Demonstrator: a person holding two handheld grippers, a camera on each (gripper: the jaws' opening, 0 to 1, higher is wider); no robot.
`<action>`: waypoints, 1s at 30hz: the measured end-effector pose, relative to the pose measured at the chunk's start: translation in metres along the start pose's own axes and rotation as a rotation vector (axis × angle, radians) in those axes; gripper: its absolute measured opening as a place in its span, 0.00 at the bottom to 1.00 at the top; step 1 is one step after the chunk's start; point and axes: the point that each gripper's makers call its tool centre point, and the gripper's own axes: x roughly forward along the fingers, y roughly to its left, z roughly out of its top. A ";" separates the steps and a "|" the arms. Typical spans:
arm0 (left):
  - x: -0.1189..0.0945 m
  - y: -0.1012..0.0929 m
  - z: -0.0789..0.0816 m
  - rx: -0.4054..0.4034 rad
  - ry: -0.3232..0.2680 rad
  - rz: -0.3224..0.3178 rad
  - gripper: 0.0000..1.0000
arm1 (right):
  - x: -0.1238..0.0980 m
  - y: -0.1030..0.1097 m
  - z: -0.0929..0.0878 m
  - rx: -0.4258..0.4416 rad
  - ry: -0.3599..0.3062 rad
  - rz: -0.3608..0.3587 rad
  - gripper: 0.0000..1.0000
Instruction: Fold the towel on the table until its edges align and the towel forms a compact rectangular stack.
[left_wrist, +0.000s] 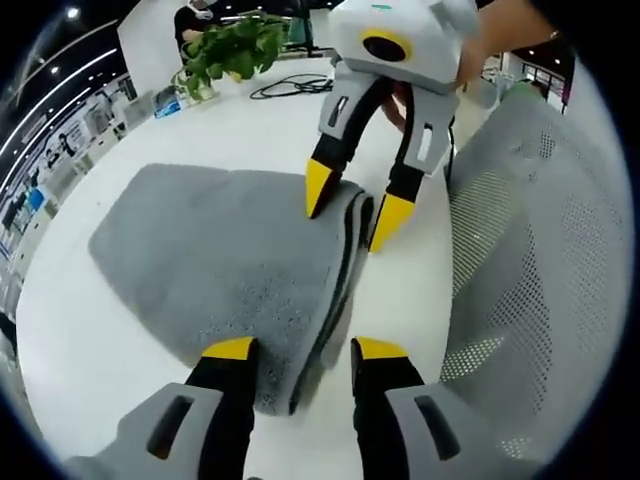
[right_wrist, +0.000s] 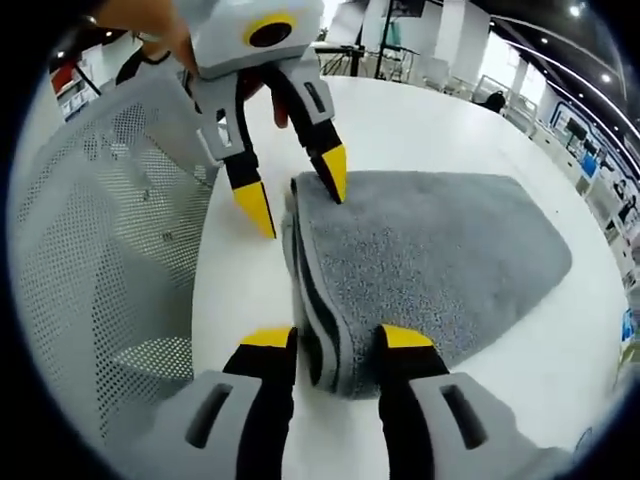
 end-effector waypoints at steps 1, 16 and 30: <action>0.001 0.000 -0.001 0.019 0.008 -0.001 0.38 | 0.000 0.000 0.001 -0.010 0.002 -0.002 0.29; 0.011 0.019 0.003 0.038 0.028 0.047 0.13 | 0.000 -0.014 0.002 0.040 0.053 -0.035 0.07; 0.005 0.017 0.003 -0.126 0.131 -0.032 0.05 | -0.003 -0.010 -0.002 0.214 0.116 0.046 0.04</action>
